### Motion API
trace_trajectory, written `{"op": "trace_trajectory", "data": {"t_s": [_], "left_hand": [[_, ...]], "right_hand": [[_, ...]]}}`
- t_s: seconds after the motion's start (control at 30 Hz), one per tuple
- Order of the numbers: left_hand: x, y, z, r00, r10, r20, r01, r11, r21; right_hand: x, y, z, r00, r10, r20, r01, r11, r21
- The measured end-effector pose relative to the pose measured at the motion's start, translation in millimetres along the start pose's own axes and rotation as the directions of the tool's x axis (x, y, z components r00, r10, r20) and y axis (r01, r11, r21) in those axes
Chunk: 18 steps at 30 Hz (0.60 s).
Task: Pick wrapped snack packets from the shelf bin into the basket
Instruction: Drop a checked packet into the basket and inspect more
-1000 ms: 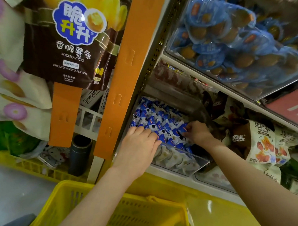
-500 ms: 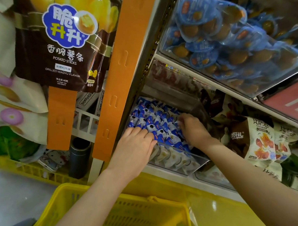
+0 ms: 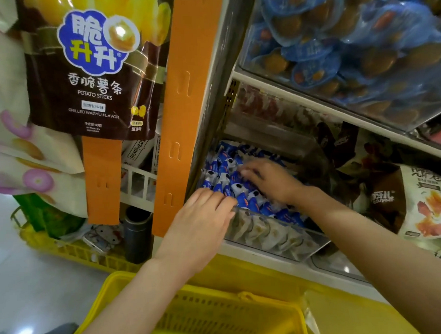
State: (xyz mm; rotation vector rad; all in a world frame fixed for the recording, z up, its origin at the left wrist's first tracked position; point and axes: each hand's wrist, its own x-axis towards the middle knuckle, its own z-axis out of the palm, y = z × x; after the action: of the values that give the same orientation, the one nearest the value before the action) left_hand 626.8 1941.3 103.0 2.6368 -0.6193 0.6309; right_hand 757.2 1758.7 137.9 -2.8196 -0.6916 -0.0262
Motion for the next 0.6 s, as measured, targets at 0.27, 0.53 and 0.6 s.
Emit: {"op": "trace_trajectory", "data": {"t_s": [0.27,0.53,0.6], "left_hand": [[-3,-9,-7,0.988,0.037,0.149,-0.030,0.998,-0.046],[-1,-7,-8,0.990,0.040,0.135,-0.033,0.998,-0.053],[-1,-6,-7,0.991,0.032,0.127,-0.027,0.999,-0.043]], "right_hand": [[70,-9,12,0.969,0.247,-0.013,-0.244,0.962,0.122],[94,-7,18,0.934,0.358,0.010,-0.355,0.922,0.155],[93,-5,15,0.928,0.372,-0.011,-0.362,0.909,0.206]]}}
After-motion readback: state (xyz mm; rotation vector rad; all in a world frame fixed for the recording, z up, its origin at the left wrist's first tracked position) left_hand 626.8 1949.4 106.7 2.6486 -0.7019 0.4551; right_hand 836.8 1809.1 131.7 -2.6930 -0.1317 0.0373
